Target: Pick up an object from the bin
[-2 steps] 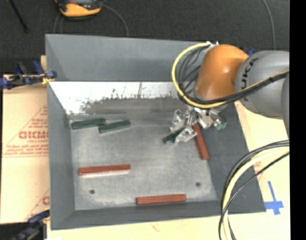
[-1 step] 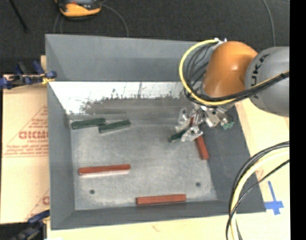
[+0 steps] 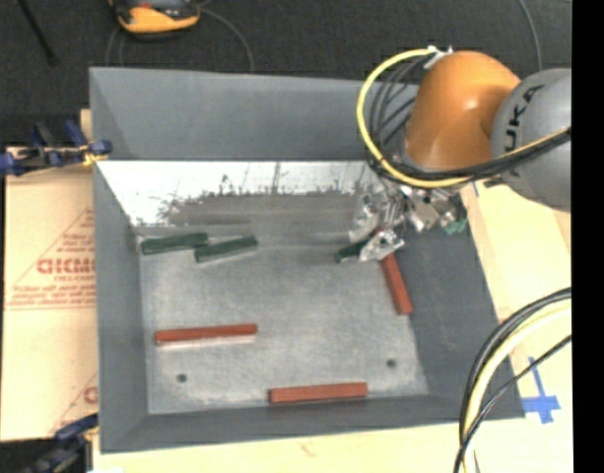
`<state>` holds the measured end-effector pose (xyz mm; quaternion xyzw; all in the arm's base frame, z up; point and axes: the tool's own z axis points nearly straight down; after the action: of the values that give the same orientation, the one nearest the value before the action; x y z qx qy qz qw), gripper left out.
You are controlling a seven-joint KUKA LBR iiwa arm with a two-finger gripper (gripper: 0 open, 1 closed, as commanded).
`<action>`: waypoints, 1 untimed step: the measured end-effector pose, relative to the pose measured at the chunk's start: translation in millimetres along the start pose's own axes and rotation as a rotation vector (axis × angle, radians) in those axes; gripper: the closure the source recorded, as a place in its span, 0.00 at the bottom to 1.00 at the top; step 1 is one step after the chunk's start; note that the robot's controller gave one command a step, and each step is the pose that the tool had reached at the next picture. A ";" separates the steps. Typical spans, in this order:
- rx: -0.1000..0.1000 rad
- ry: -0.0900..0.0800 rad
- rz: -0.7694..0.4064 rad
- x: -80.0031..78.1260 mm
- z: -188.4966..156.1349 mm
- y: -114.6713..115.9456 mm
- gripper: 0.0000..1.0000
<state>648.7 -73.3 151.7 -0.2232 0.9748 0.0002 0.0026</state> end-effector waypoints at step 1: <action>-0.001 0.000 0.001 -0.1 0.0 0.2 1.00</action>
Offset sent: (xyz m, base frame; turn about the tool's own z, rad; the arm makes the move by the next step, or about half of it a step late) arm -0.0409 -0.0032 0.0745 0.2448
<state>648.8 -73.2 151.7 -0.2230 0.9748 0.0005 0.0027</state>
